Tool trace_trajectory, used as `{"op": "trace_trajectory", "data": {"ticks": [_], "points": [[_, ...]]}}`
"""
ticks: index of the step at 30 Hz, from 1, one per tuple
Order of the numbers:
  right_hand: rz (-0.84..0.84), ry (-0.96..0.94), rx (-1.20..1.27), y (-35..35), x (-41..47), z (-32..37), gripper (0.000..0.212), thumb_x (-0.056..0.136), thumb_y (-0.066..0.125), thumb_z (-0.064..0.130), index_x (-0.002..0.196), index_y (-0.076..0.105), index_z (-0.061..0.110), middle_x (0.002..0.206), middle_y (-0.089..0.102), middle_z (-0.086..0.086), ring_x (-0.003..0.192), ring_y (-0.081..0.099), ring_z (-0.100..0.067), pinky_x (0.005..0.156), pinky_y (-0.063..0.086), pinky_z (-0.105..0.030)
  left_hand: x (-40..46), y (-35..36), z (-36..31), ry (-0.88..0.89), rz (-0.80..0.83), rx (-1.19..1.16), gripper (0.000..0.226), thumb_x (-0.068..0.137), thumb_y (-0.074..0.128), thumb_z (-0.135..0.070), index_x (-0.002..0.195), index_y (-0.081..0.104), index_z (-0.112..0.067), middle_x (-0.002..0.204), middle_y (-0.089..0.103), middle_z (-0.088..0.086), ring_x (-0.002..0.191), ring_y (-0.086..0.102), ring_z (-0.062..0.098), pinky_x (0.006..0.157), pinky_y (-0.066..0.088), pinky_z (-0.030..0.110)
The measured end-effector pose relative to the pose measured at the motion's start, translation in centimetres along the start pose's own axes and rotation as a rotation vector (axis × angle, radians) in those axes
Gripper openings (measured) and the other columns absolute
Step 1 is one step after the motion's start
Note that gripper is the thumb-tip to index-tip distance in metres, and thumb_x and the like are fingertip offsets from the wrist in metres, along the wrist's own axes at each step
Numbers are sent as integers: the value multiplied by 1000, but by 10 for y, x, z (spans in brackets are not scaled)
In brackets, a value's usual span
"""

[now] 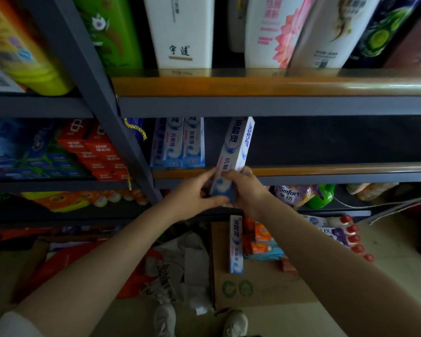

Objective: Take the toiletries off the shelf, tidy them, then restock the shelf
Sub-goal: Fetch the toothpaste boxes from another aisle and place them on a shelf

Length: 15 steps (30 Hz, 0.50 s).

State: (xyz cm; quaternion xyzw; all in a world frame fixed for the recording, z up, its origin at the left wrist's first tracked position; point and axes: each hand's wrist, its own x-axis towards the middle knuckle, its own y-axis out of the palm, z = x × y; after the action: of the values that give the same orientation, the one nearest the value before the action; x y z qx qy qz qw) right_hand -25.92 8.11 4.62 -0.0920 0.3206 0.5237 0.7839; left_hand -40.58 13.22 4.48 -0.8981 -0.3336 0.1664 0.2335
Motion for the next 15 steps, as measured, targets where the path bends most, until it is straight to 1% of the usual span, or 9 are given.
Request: {"op": "trace_trajectory", "data": {"ticks": [1, 3, 5, 7, 8, 10, 13, 15], "points": [[-37, 0, -4, -1, 6, 7, 29, 89, 58, 19, 113, 42, 15, 112, 59, -16, 83, 64, -27, 50, 52, -31, -1, -8, 5, 7, -13, 74, 62, 84, 63, -38, 139, 38, -26, 125, 54, -8, 113, 52, 6, 90, 44, 23], [-98, -47, -74, -5, 22, 23, 41, 89, 60, 25, 123, 43, 9, 112, 59, -16, 84, 65, -27, 50, 52, -30, 2, -28, 16, 24, -159, 369, 53, 91, 55, -30, 140, 37, -24, 135, 49, -1, 119, 49, 15, 92, 41, 27], [-174, -141, -262, -7, 42, 37, 46, 90, 58, 32, 125, 45, 6, 113, 60, -17, 88, 65, -28, 54, 53, -31, 11, -46, 25, 34, -234, 617, 55, 92, 53, -20, 143, 33, -21, 146, 36, 3, 127, 41, 24, 96, 41, 35], [-278, -225, -428, -5, 61, 47, 48, 91, 54, 38, 126, 45, 7, 115, 60, -16, 94, 64, -31, 65, 56, -38, 24, -57, 32, 37, -213, 741, 57, 93, 52, -17, 145, 28, -20, 152, 25, 3, 131, 35, 29, 97, 43, 41], [-304, -247, -472, -1, 69, 49, 47, 92, 51, 40, 125, 44, 8, 115, 60, -15, 95, 63, -32, 72, 56, -44, 31, -60, 34, 46, -188, 786, 57, 93, 51, -18, 145, 27, -21, 154, 21, 2, 132, 33, 29, 97, 43, 41], [-320, -255, -543, 6, 82, 47, 41, 94, 47, 39, 121, 44, 9, 111, 60, -16, 94, 63, -34, 79, 54, -51, 45, -61, 38, 73, -134, 843, 57, 94, 49, -20, 146, 26, -22, 155, 16, 1, 136, 27, 29, 101, 41, 42], [-317, -221, -546, 13, 100, 39, 37, 95, 45, 35, 119, 47, 6, 110, 62, -16, 95, 63, -34, 83, 52, -53, 61, -63, 46, 113, -47, 924, 63, 93, 52, -24, 147, 21, -26, 157, 10, 0, 143, 12, 24, 109, 33, 44], [-312, -216, -609, 15, 110, 36, 30, 95, 46, 26, 115, 52, 4, 108, 63, -17, 97, 63, -32, 85, 53, -49, 66, -67, 53, 115, -28, 918, 68, 91, 56, -22, 147, 19, -27, 157, 7, 0, 144, 4, 22, 112, 27, 44]]}}
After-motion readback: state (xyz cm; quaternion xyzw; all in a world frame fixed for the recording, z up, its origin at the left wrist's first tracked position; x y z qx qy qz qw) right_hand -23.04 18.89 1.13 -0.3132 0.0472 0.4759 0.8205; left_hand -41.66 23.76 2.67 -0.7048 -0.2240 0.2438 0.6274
